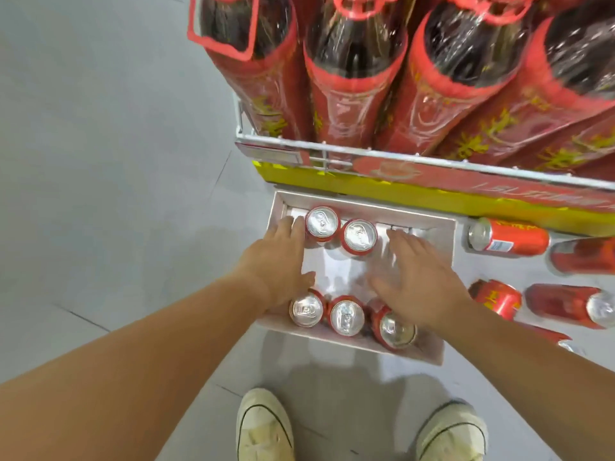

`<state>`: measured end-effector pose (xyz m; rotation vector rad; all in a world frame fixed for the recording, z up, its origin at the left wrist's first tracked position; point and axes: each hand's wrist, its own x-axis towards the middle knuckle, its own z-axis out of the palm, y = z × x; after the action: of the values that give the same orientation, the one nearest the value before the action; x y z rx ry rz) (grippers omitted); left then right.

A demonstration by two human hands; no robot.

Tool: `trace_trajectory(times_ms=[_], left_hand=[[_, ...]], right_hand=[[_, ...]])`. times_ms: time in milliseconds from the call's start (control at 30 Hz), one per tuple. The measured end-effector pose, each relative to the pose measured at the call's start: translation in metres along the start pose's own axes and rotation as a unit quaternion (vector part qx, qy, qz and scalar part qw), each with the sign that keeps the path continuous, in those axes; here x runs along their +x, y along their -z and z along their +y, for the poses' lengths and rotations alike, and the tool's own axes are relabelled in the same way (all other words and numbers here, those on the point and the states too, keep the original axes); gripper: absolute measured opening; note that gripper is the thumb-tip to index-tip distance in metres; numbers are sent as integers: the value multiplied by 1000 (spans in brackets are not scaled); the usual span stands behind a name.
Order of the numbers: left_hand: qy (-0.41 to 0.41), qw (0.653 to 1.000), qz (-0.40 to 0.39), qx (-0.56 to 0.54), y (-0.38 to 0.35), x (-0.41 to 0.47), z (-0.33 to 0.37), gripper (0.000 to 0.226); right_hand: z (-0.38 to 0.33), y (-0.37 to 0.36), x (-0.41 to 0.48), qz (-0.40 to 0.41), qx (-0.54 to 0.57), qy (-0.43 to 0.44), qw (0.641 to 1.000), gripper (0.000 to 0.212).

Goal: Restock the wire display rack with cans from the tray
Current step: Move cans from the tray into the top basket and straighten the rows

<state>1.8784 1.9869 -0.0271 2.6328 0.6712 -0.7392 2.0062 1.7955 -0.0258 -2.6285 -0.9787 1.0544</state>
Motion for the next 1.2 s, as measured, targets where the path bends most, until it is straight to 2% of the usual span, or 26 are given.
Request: trace_trajectory(times_ms=[100,167,267,367,467,600,700,867,1033,1200], left_hand=[[15,997,13,-74,-15,32,-1,85],[32,986,21,-161,-24,50,-1,88],[49,956,55,-284,-28,64,-1,74],[55,936,80,-337,-30,64,-3,63],[70,916,70,-388,-30,59,-5,63],[83,872,35,-482,-11,41,1,55],[84,840,-6,-536,14,19,4,59],[78,823,-46,-560,73,-34,21,71],[103,800,-52,-589,160,-105,45,56],[83,798,-29,-596,260,-167,71,43]], right_hand=[[3,-15,26,17,30,-4,999,81],[4,-25,41,5,102,-4,995,80],[6,-47,58,18,307,1,952,72],[7,-55,67,63,378,-11,924,66],[8,-49,64,66,438,-41,896,60],[8,-24,45,50,465,-79,881,52],[6,4,18,34,479,-94,872,52],[-12,68,-38,29,517,-82,852,27],[-44,154,-107,36,529,-76,844,18],[-81,242,-169,68,529,-65,843,17]])
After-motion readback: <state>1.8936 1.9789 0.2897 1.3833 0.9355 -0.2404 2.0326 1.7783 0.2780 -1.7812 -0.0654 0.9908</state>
